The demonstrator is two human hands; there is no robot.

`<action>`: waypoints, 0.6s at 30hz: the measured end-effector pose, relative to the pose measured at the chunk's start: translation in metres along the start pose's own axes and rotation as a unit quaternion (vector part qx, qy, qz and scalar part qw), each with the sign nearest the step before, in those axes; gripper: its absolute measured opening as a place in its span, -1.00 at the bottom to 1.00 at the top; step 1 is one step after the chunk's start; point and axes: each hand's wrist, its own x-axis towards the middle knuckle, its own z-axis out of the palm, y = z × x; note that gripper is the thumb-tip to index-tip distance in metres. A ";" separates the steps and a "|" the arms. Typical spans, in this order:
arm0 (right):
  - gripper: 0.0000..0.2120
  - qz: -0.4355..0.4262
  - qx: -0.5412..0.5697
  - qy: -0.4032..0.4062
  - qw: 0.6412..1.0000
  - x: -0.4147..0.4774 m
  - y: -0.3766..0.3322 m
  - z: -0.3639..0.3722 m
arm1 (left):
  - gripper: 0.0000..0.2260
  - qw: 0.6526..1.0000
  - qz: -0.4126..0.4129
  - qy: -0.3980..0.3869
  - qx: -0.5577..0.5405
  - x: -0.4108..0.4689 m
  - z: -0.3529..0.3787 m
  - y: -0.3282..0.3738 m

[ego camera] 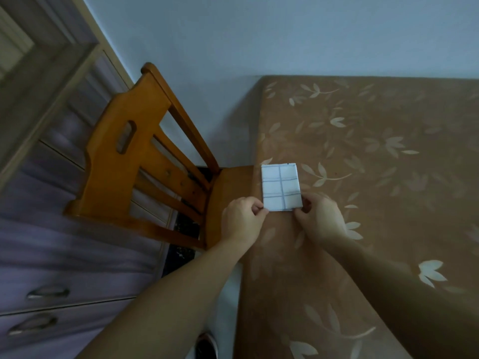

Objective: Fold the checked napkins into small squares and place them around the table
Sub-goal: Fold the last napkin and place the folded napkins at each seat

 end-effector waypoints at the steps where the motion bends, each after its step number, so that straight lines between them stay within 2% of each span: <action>1: -0.73 -0.002 0.003 0.002 1.000 0.002 -0.001 0.000 | -0.90 1.000 -0.004 -0.001 -0.003 0.001 0.000 0.000; 7: -0.85 0.016 -0.005 0.022 1.000 -0.006 -0.004 0.010 | -0.90 1.000 -0.011 0.019 -0.023 0.006 0.002 -0.003; 18: -0.82 0.035 -0.015 0.027 0.999 0.008 -0.010 0.010 | -0.91 0.998 -0.010 0.023 -0.049 0.013 0.005 -0.007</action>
